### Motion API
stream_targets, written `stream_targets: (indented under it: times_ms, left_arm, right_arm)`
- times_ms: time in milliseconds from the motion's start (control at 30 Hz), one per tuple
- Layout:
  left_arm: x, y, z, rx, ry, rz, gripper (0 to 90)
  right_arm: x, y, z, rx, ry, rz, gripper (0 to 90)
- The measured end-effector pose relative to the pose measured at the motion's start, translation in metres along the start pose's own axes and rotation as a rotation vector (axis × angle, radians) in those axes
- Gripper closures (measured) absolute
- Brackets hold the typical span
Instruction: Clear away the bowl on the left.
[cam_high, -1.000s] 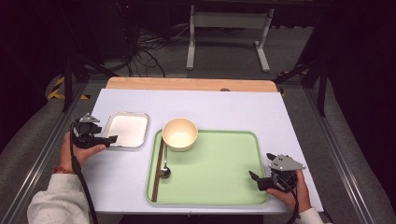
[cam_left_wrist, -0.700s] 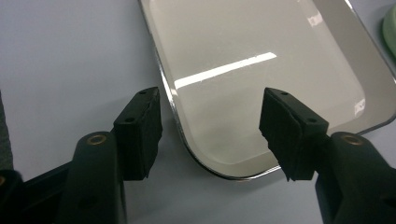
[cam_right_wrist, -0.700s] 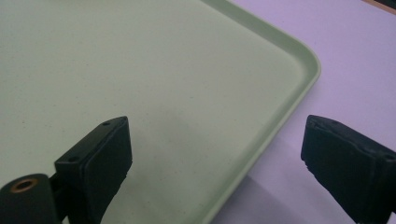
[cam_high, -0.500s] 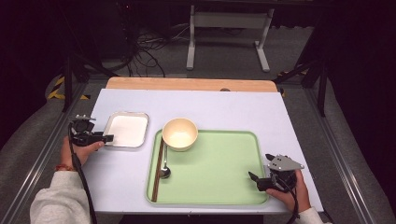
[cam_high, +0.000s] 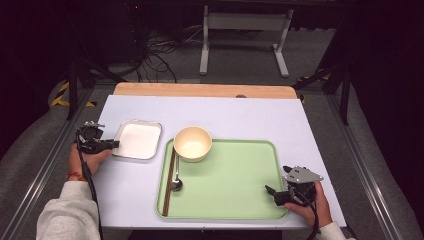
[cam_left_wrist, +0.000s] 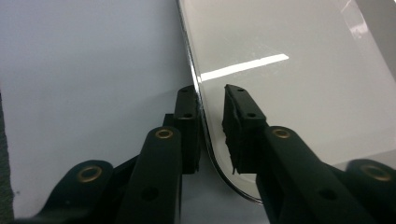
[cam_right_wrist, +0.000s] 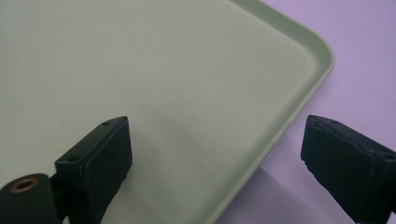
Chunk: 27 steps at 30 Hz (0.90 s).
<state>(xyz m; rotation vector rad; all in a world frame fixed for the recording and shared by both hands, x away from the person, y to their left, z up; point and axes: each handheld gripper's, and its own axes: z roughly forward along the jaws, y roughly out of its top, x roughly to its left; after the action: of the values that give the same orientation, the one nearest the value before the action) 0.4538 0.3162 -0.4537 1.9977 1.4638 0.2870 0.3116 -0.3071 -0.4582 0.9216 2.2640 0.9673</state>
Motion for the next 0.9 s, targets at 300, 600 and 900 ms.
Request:
stream_targets:
  times_ms: [300, 600, 900]
  left_arm:
    - [0.006, -0.003, -0.003, -0.076, -0.080, -0.047, 87.9]
    - [0.010, -0.008, -0.013, -0.157, -0.085, -0.077, 89.1]
    - [0.010, -0.009, -0.025, -0.231, -0.092, -0.066, 89.2]
  right_arm:
    - [-0.001, 0.000, 0.000, 0.000, 0.006, 0.006, 9.2]
    - [-0.001, 0.000, -0.001, -0.001, 0.004, 0.007, 9.3]
    - [-0.002, 0.000, -0.002, -0.009, -0.002, 0.013, 9.4]
